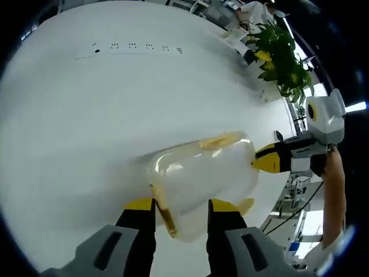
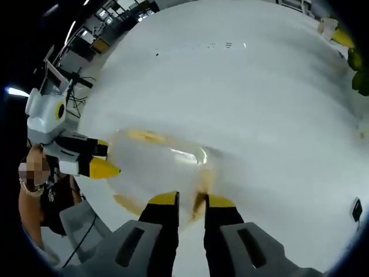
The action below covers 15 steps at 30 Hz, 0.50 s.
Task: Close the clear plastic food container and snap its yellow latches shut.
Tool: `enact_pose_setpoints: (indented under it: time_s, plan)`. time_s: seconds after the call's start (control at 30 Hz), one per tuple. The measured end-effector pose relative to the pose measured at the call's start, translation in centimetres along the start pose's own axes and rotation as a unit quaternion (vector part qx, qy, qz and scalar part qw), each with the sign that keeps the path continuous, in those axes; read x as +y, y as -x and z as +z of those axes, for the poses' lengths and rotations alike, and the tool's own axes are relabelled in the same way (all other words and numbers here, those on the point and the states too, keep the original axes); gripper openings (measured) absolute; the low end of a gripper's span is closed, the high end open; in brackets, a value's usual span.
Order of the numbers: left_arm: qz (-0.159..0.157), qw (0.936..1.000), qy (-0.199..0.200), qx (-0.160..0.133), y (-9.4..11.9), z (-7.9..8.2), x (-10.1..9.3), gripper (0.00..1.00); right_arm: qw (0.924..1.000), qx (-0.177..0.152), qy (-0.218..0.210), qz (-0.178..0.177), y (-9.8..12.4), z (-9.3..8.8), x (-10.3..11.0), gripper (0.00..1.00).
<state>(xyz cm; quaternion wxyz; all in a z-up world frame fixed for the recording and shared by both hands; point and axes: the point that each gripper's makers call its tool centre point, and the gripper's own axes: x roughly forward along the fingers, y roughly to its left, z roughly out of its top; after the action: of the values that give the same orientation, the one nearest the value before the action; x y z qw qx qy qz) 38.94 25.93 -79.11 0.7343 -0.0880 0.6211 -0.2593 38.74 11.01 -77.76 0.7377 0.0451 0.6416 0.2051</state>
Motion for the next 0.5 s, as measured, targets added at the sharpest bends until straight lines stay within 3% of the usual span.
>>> enact_pose_setpoints:
  time_s: [0.2, 0.5]
  plan:
    - [0.003, 1.0000, 0.000, -0.001, -0.1, 0.3, -0.1, 0.28, 0.9991, 0.014, 0.022, -0.035, 0.2, -0.4, 0.1, 0.06]
    - [0.002, 1.0000, -0.002, -0.009, -0.1, 0.5, -0.3, 0.28, 0.9993, 0.013, 0.014, -0.032, -0.2, 0.9, -0.3, 0.09]
